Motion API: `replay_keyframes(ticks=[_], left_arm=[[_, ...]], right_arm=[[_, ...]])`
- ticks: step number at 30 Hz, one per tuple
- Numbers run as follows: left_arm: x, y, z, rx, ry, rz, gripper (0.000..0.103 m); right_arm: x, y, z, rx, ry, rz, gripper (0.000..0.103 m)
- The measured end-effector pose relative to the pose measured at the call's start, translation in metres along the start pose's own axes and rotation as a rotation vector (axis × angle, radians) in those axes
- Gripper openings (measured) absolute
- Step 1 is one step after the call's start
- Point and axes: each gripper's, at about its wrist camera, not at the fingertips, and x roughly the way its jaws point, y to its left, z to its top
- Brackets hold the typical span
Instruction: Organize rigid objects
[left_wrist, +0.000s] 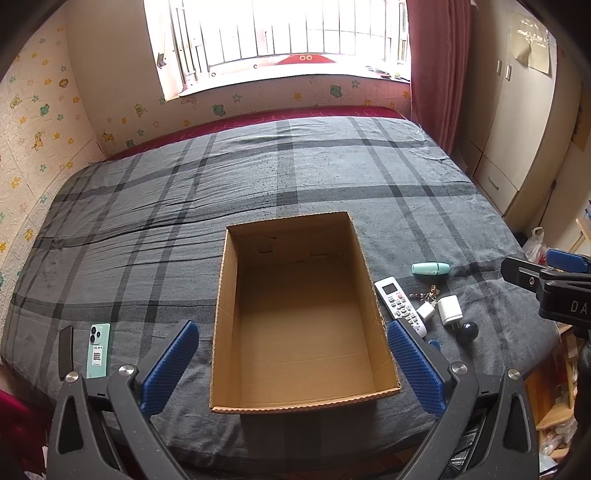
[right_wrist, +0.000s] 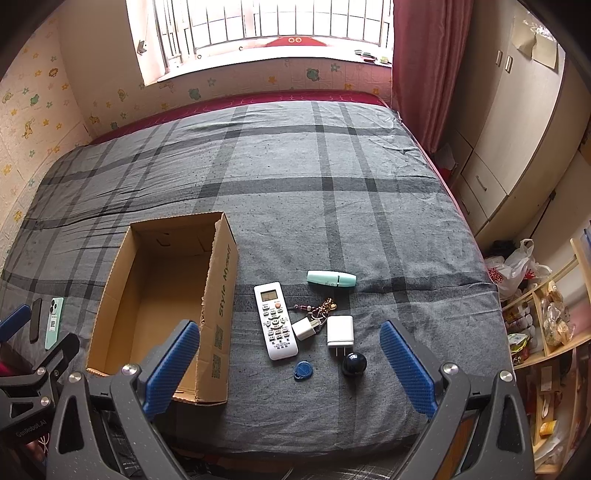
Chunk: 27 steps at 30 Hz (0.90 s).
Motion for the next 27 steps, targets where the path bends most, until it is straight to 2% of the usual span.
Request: replay_keyframes(ticks=[27], left_arm=[[0.0018,0.0015,0.001,0.0,0.0,-0.004,0.103]], right_arm=[[0.0046,0.0031,0.0008,0.0,0.002,0.004,0.1]])
